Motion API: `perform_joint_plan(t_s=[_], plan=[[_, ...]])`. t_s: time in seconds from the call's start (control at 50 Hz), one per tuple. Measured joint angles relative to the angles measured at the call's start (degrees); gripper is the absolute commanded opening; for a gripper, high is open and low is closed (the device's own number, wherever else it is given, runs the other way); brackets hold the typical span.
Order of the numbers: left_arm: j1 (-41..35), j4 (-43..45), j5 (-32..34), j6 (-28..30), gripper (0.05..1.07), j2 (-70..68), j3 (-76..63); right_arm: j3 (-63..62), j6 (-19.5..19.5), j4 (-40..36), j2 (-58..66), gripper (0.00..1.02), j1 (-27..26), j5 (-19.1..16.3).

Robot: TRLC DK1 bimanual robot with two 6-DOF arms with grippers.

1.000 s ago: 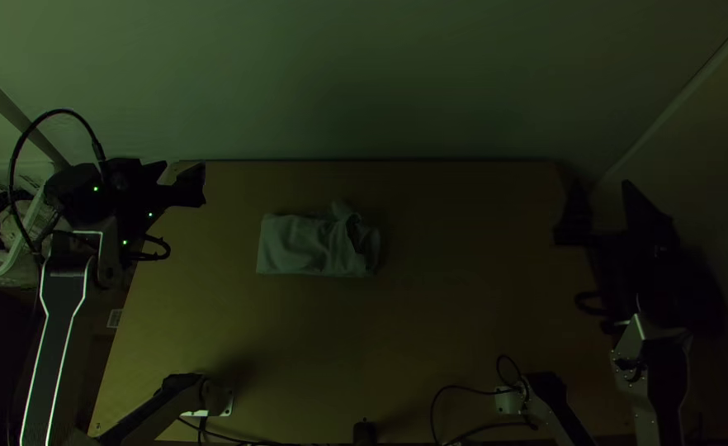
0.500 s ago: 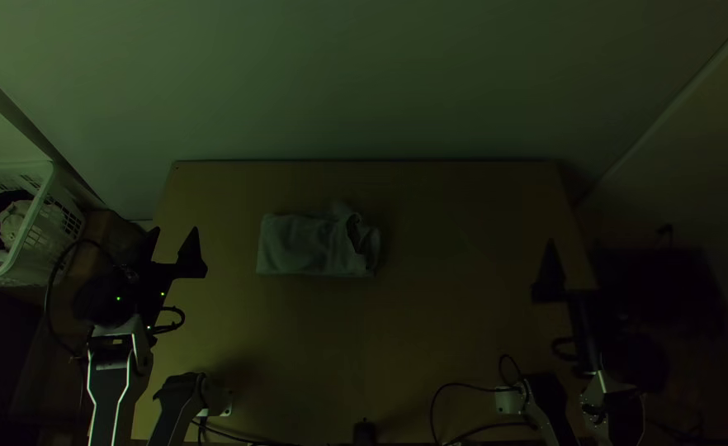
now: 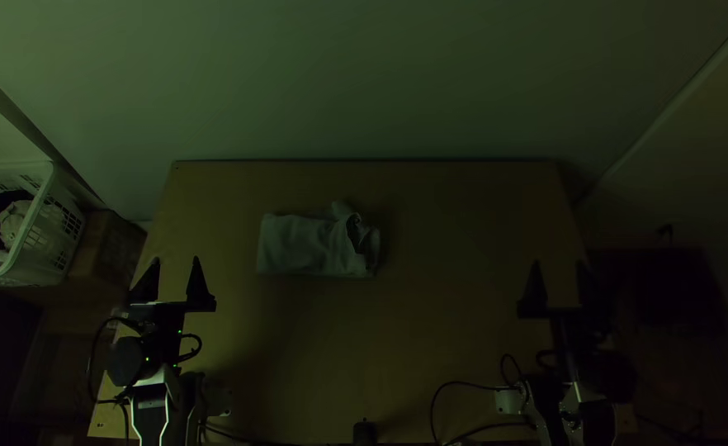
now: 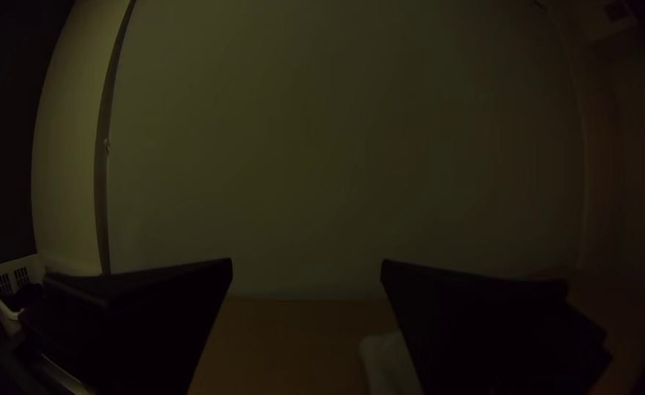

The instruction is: Fold the t-shirt

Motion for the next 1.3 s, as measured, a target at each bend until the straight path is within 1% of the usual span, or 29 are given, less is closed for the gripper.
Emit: perform_joint_plan(t_s=[0.12, 0.2, 0.28, 0.36, 0.44, 0.52, 0.6, 0.66, 0.78, 1.3], plan=[[0.00, 3.69, 0.00, 0.00, 1.03, -2.34, -5.53, -3.91, 0.02, 1.33, 0.00, 0.99, -0.15, 0.00], [0.02, 6.91, 0.00, 0.02, 1.03, -2.36, -8.26, -7.43, 0.02, 3.91, 0.00, 0.99, -0.13, 0.00], [0.00, 7.30, 0.00, 0.00, 1.03, -2.36, -8.66, -10.69, 0.02, 6.69, 0.00, 0.99, -0.13, 0.00], [0.00, 5.86, 0.00, 0.00, 1.03, -2.64, -8.66, -13.40, 0.09, 8.63, 0.00, 0.99, 0.02, 0.00], [0.00, 2.08, 0.00, 0.04, 1.03, -2.67, -8.66, -15.50, 0.35, 9.07, 0.00, 0.99, 0.04, 0.00], [0.02, -2.23, -0.07, 1.60, 1.03, -2.67, -8.66, -16.96, 1.44, 8.52, 0.00, 0.99, 0.02, 0.00], [0.28, -2.27, -0.24, 2.60, 1.03, -2.67, -8.66, -17.16, 2.80, 7.65, -0.07, 0.99, -0.46, -0.20], [0.39, -2.27, -0.24, 2.93, 1.03, -2.67, -8.66, -17.16, 3.08, 7.58, -0.17, 0.99, -1.25, -0.22], [0.50, -2.27, -0.26, 3.28, 1.03, -2.67, -8.66, -17.16, 3.10, 7.50, -0.17, 0.99, -2.19, -0.22], [0.50, -2.27, -0.24, 3.30, 1.03, -2.67, -8.66, -17.16, 3.10, 7.48, -0.17, 0.99, -2.19, -0.22]])
